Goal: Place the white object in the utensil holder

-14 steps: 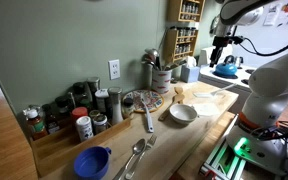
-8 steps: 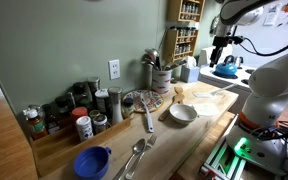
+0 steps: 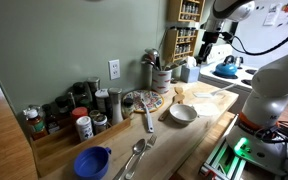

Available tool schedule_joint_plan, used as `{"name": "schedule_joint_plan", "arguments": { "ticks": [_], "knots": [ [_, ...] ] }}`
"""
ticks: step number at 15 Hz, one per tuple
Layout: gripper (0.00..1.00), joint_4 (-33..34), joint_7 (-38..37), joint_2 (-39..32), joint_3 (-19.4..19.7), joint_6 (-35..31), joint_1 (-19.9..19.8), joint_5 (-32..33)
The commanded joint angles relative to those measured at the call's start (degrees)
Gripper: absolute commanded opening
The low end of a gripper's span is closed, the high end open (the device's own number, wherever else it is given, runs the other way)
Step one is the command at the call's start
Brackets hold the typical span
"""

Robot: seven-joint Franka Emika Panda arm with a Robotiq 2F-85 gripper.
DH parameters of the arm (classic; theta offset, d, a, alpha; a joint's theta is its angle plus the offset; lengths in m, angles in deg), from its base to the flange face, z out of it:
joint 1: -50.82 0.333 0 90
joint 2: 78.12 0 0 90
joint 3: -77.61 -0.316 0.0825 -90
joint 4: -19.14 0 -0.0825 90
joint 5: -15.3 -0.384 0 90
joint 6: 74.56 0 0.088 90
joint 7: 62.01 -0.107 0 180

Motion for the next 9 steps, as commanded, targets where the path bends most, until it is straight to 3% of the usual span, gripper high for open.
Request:
{"name": "schedule_joint_plan", "arguments": {
  "ticks": [1, 6, 8, 9],
  "knots": [
    [1.0, 1.7, -12.6, 0.2, -8.1, -1.2, 3.6, -6.3],
    [1.0, 7.2, -34.7, -3.9, -19.6, 2.4, 5.5, -12.3],
    [1.0, 7.1, -36.5, -3.6, -21.3, -0.7, 7.5, -14.8],
    [1.0, 6.4, -34.5, -2.8, -20.4, 0.4, 6.4, -12.3]
  ]
}}
